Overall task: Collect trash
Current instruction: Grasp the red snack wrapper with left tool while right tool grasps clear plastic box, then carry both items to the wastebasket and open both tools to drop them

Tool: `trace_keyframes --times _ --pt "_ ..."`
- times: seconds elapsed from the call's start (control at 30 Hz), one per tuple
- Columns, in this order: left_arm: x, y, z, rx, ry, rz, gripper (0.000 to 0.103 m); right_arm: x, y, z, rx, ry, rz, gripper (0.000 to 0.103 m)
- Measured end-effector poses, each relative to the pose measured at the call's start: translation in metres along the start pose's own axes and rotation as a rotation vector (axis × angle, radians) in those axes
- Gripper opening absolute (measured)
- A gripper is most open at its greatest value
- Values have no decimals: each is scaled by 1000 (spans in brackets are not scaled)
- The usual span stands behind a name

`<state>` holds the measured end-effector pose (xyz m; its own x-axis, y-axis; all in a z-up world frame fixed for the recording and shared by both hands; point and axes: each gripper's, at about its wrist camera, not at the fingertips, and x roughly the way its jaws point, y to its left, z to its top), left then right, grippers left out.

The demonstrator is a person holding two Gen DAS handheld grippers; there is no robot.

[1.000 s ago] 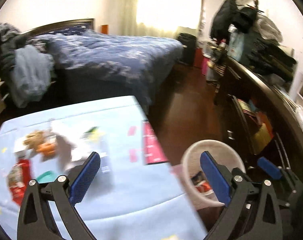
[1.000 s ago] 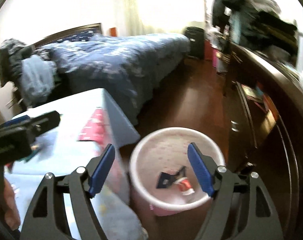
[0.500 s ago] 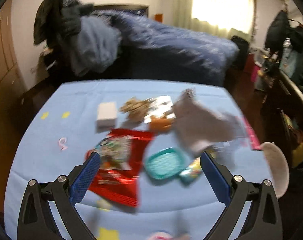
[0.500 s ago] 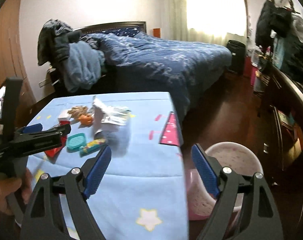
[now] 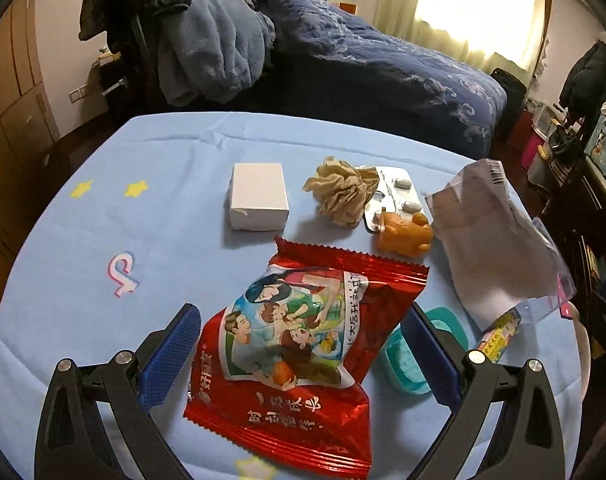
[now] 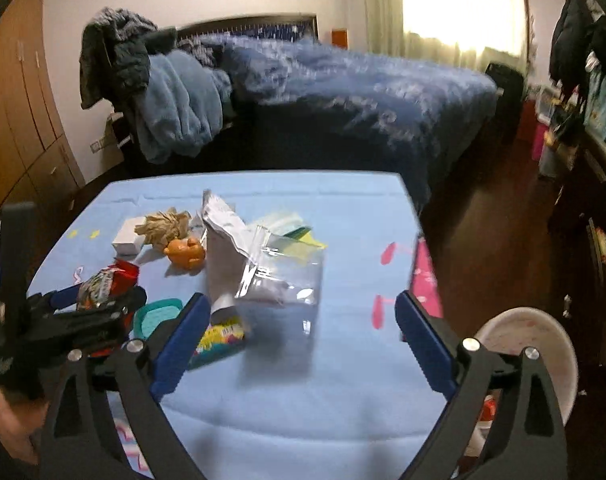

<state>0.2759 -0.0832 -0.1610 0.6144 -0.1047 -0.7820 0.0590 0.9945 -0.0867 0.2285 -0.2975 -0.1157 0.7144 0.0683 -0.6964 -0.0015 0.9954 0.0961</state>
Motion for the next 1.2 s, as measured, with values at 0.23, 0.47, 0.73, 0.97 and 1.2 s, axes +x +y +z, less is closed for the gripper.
trace_keyframes --times 0.23,0.47,0.73,0.97,1.2 --pt "-3 6 1 -26 -15 -35 67 21 1 -1 4 58 -11 73" --pt "-23 6 3 -35 -70 -43 62 15 -3 -7 -16 55 -45 48" --pt "-57 -6 2 -1 -136 -59 62 -14 -22 -18 -11 6 -124 48" --pt "-85 -26 -7 36 -163 -118 63 -51 -45 -32 67 -17 -97 48" --pt "-116 -48 -15 82 -198 -159 64 -88 -56 -47 108 -45 -66 48"
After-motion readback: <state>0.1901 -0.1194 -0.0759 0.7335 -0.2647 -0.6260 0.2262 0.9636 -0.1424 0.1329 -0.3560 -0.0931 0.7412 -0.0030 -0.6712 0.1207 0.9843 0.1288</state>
